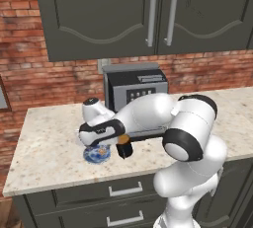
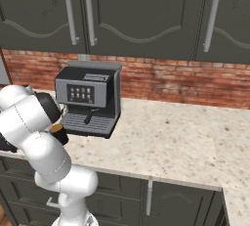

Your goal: Take a sugar cube from the saucer and place it inside the coffee. Then, grab milk from the fridge and place it next to the coffee on the counter to sweeten the coffee.

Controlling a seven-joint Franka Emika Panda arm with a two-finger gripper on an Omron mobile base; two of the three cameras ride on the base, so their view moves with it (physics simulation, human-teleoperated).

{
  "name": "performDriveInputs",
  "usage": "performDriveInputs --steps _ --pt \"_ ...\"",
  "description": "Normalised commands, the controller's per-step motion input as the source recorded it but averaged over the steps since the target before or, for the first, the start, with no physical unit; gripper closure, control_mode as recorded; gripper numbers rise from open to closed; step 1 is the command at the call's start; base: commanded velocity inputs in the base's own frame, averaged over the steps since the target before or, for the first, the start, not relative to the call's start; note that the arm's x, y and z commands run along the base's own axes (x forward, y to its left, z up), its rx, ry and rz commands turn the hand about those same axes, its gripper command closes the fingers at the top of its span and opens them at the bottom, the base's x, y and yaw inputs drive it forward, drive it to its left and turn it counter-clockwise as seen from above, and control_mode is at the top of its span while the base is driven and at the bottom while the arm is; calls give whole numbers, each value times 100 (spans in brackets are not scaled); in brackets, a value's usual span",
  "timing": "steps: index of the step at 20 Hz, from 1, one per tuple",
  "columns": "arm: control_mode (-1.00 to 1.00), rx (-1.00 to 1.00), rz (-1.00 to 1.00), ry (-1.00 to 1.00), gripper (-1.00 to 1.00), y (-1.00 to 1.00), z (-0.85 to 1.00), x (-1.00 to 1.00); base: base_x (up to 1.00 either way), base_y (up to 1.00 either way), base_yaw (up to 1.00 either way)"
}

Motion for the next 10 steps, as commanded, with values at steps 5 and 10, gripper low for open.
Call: performDriveInputs --steps 5,10 --pt "-100 2 0 -9 -100 0 7 -1 0 0 0" --pt "-100 5 0 -4 -100 -1 15 0 0 0 0"
